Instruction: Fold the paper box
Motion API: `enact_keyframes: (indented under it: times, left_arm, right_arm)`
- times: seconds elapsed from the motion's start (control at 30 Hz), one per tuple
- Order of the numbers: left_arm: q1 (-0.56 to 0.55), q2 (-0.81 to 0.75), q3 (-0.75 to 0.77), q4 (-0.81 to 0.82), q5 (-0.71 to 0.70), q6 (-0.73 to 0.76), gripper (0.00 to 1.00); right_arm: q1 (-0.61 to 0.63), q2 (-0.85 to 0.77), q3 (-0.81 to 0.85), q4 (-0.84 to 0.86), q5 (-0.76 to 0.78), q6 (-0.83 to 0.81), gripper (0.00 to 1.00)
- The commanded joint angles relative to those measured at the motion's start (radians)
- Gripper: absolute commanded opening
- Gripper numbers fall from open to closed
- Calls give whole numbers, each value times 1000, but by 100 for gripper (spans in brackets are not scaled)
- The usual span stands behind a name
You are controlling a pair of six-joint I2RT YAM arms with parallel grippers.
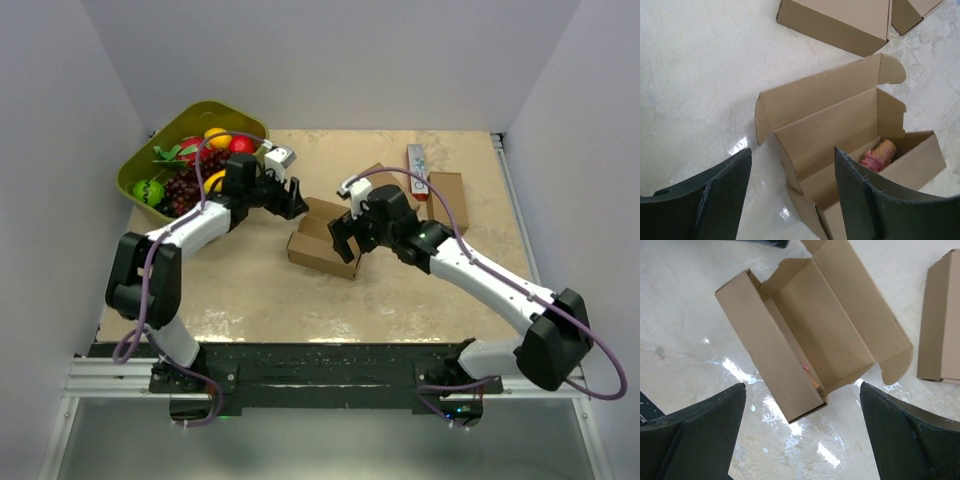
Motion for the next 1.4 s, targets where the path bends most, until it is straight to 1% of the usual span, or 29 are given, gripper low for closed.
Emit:
enact_keyframes:
  times: [0.0, 0.17, 0.3, 0.43, 0.47, 0.53, 0.57, 0.6, 0.63, 0.7, 0.73, 0.8, 0.83, 0.87, 0.9, 1.03, 1.17, 1.2, 1.37]
  left_arm:
    - [-17, 109, 113, 24, -35, 57, 72]
    - [-17, 212, 183, 7, -78, 57, 73]
    - [-17, 272, 228, -11, -94, 61, 71]
    - [-17, 293, 225, 1, -55, 55, 62]
    - [-17, 295, 222, 12, -43, 52, 56]
    - [-17, 298, 216, 25, -28, 52, 49]
    - [-17, 304, 214, 30, -2, 47, 41]
    - [-17, 307, 208, 38, 11, 44, 37]
    - [-17, 310, 205, 48, 30, 41, 30]
    - [-17, 324, 202, 52, 38, 40, 24]
    - [-17, 325, 200, 55, 41, 38, 17]
    - [-17, 325, 193, 61, 44, 37, 13]
    - [-17, 321, 188, 70, 46, 34, 8]
    - [-17, 318, 181, 73, 47, 32, 6]
    - [-17, 313, 177, 79, 48, 30, 1]
    - [-17, 283, 151, 96, 48, 26, 0]
    - [-17, 240, 105, 121, 52, 11, 0]
    - [-17, 227, 95, 134, 52, 6, 0]
    - [-17, 137, 33, 148, 41, 0, 0]
  right_arm:
    - [40, 61, 20, 33, -22, -37, 99]
    - [48, 47, -21, 65, -25, -24, 99]
    - [48, 21, -46, 72, -24, 11, 99]
    - [48, 14, -69, 78, -7, 14, 99]
    - [49, 17, -70, 79, -8, 11, 99]
    - [49, 24, -69, 81, -30, 5, 99]
    - [51, 29, -67, 81, -34, -3, 99]
    - [57, 35, -66, 84, -34, -7, 99]
    - [74, 44, -66, 91, -19, -10, 99]
    - [98, 58, -58, 93, 4, -47, 99]
    - [127, 67, -55, 95, 24, -58, 99]
    - [151, 95, -52, 107, 54, -66, 99]
    - [163, 107, -50, 110, 77, -69, 99]
    - [168, 131, -47, 110, 85, -69, 99]
    - [172, 144, -43, 113, 105, -69, 99]
    - [186, 185, -38, 125, 182, -63, 98]
    - [186, 218, -17, 107, 263, -38, 92]
    - [184, 228, -15, 99, 274, -34, 89]
    - [184, 230, -20, 88, 306, 22, 82]
